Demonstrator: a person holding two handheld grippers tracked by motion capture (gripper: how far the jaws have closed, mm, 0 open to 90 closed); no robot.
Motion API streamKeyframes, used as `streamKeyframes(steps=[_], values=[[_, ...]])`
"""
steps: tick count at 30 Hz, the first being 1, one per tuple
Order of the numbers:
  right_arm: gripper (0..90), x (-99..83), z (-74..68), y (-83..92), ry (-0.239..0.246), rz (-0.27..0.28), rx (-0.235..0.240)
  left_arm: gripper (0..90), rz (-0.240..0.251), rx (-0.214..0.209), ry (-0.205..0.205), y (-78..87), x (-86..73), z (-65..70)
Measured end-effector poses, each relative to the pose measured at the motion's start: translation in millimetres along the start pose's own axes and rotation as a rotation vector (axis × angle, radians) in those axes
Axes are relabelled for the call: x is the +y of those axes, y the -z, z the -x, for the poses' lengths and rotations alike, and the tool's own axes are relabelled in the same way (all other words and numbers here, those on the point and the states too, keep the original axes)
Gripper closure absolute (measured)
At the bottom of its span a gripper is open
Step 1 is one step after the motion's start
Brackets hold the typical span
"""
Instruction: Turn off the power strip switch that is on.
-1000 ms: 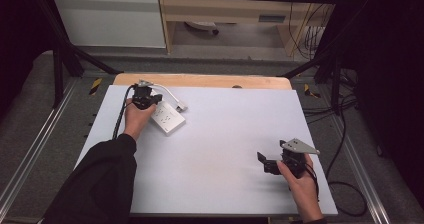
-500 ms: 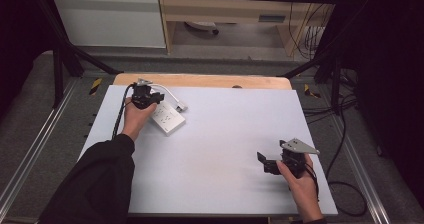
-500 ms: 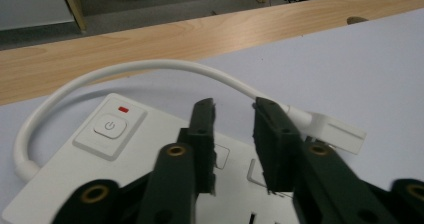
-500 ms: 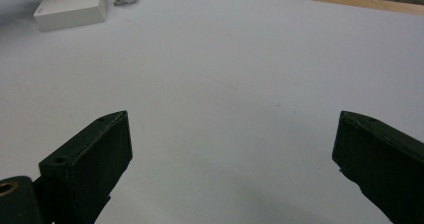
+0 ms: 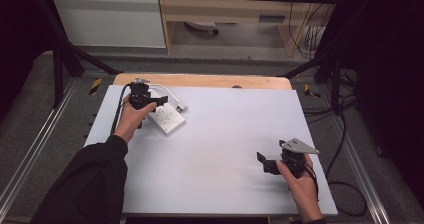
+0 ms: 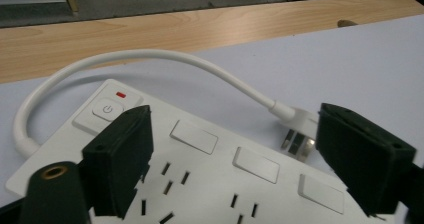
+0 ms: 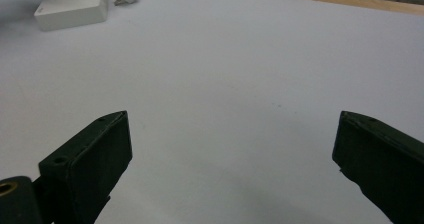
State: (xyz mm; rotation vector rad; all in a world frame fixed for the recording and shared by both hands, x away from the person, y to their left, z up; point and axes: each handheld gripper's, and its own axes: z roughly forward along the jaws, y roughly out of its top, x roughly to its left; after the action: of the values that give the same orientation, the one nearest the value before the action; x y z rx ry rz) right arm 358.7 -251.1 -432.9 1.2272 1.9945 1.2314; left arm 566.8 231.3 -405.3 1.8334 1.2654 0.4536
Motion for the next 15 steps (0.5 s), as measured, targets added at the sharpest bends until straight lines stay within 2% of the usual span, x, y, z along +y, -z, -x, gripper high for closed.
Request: streamKeyframes(steps=[3, 15], values=[[2.9, 0.1, 0.1, 0.0, -0.003, 0.0, 0.002, 10.3, 0.013, -0.004, -0.009, 3.8, 1.7, 2.5], [2.1, -0.1, 0.2, -0.6, -0.003, -0.003, 0.013, 10.6, 0.045, -0.012, -0.026, 18.2, 3.4, 7.8]])
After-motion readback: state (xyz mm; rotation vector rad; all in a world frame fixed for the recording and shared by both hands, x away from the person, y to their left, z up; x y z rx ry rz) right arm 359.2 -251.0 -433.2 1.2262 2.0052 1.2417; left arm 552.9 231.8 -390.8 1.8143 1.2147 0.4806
